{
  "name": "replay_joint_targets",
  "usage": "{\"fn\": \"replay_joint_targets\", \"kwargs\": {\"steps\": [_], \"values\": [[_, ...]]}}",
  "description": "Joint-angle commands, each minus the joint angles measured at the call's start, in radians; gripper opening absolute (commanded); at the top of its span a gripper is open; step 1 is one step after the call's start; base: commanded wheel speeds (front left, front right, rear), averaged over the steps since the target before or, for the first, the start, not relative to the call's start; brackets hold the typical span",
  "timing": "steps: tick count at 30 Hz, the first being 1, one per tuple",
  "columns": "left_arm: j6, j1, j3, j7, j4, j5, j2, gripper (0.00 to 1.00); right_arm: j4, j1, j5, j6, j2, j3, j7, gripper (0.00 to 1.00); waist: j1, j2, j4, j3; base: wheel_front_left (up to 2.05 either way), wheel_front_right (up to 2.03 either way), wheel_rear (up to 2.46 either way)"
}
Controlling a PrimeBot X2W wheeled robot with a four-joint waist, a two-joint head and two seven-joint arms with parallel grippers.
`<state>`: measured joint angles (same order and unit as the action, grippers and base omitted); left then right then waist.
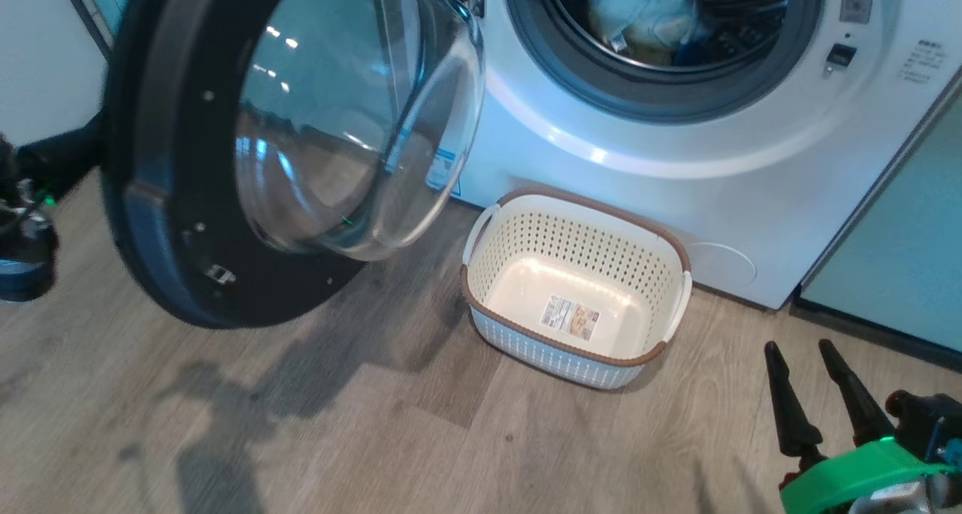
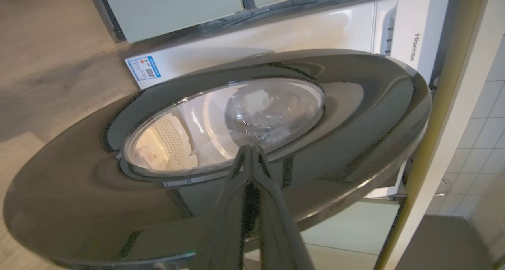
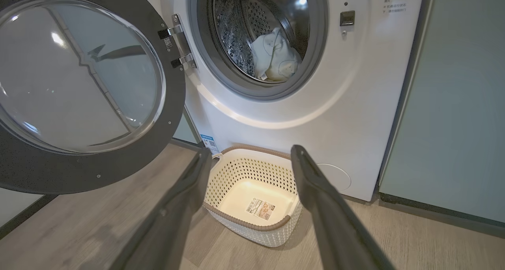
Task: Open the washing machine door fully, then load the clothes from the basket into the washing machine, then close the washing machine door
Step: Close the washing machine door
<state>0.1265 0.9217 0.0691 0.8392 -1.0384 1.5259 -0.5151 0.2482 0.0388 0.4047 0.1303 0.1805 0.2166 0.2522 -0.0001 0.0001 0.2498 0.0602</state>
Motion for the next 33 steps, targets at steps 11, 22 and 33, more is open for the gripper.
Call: {"fn": "replay_joint_targets", "kwargs": {"steps": [11, 22, 33], "values": [[0.004, -0.041, 0.013, 0.043, 0.105, 0.04, 0.047, 0.0, -0.026, -0.013, 0.011, 0.0, -0.008, 0.003, 0.01, 1.0, 0.0001, -0.0001, -0.017, -0.054, 0.0, 0.0, 0.0], [0.004, -0.117, 0.019, 0.006, 0.154, 0.05, 0.122, 0.0, -0.026, -0.022, 0.01, 0.0, -0.02, -0.009, 0.01, 1.0, 0.0001, -0.0001, -0.079, -0.065, 0.0, 0.0, 0.0], [0.004, -0.183, 0.038, 0.011, 0.245, 0.08, 0.165, 0.0, -0.023, -0.029, 0.01, 0.0, -0.034, -0.007, 0.01, 1.0, 0.0001, -0.0001, -0.166, -0.071, 0.0, 0.0, 0.0]]}}
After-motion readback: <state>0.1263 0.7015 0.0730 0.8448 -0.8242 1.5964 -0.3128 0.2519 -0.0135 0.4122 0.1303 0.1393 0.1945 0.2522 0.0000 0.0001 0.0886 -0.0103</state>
